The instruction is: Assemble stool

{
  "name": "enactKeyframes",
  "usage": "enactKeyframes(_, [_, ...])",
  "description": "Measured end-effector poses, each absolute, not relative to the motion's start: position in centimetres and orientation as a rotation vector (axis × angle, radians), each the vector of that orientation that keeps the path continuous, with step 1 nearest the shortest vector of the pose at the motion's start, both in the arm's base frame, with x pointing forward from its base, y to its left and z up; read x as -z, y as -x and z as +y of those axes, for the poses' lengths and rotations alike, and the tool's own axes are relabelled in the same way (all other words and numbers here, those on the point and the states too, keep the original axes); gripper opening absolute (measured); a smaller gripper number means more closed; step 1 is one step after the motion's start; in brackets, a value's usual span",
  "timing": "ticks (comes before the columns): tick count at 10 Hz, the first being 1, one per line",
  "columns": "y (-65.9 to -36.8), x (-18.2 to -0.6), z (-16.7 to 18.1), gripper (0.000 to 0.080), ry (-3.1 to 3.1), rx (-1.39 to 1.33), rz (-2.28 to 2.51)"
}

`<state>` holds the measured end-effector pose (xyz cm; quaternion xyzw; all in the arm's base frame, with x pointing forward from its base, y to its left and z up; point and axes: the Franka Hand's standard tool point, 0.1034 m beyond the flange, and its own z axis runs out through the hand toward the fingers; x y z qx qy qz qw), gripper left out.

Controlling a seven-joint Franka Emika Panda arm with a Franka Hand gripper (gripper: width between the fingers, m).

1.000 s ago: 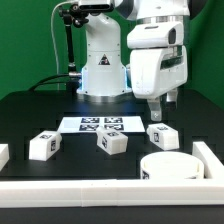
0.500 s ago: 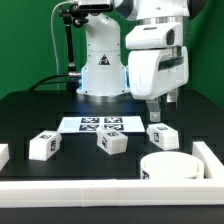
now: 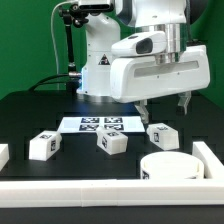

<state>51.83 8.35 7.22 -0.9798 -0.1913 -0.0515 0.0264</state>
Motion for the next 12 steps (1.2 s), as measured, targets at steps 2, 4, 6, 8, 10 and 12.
enactKeyframes(2, [-51.8,-7.2,8.5,0.0649,3.039,0.153,-0.412])
enactKeyframes(4, [-51.6,-6.9,8.8,0.0649,3.041,0.145,-0.394])
enactKeyframes(6, [-50.3,-5.3,10.0,0.0649,3.042,0.018,-0.367])
enactKeyframes(8, [-49.7,-5.3,10.2,0.0649,3.028,-0.216,-0.39])
enactKeyframes(10, [-49.5,-5.3,10.5,0.0649,2.997,-0.44,-0.4])
enactKeyframes(12, [-47.9,-4.6,10.3,0.0649,3.007,-0.676,-0.373])
